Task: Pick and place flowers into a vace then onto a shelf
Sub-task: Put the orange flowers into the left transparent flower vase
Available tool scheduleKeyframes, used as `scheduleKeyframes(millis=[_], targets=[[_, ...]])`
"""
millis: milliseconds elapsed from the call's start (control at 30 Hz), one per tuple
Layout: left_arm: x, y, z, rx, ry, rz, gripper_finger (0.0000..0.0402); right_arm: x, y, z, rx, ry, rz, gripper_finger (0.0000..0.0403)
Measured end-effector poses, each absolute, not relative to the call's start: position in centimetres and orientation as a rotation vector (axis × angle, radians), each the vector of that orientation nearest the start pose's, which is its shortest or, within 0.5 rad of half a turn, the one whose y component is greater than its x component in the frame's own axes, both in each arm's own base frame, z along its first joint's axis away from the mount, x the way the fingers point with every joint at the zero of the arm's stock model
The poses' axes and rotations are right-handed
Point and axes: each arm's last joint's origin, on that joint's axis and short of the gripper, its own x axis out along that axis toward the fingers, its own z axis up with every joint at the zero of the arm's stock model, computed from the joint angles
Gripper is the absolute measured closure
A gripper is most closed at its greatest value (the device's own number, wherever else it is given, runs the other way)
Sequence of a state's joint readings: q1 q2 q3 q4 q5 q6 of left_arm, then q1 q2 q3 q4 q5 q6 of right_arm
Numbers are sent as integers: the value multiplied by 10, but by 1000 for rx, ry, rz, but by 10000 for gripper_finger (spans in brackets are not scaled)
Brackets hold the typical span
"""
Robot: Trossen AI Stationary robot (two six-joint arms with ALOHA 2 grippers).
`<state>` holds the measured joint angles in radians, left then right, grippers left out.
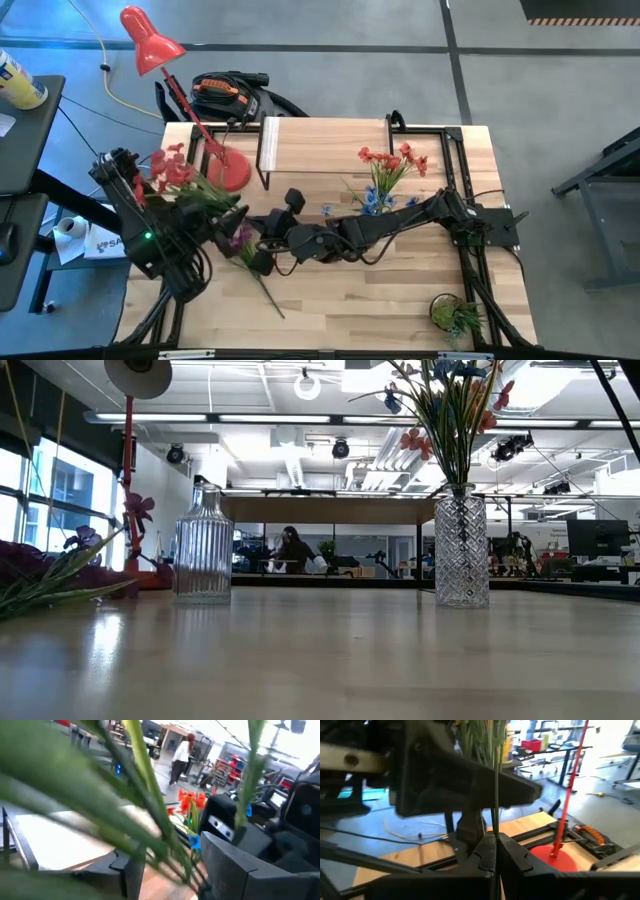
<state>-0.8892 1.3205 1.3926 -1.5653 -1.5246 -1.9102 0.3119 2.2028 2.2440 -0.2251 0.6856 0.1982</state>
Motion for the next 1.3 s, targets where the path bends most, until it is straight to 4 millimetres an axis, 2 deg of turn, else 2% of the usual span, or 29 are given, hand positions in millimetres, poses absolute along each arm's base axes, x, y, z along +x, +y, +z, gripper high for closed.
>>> scheduleKeyframes(millis=[167, 600, 1000, 1300], targets=[[146, -139, 369, -401, -116, 660, 184, 490, 134, 370, 111, 127, -367, 403], [146, -139, 367, -366, -8, 670, 184, 488, 127, 372, 73, 134, -446, 403], [146, -139, 369, -361, -87, 663, 184, 488, 128, 372, 76, 132, -440, 403], [150, -138, 370, -379, -134, 675, 183, 490, 127, 372, 92, 143, -356, 402]])
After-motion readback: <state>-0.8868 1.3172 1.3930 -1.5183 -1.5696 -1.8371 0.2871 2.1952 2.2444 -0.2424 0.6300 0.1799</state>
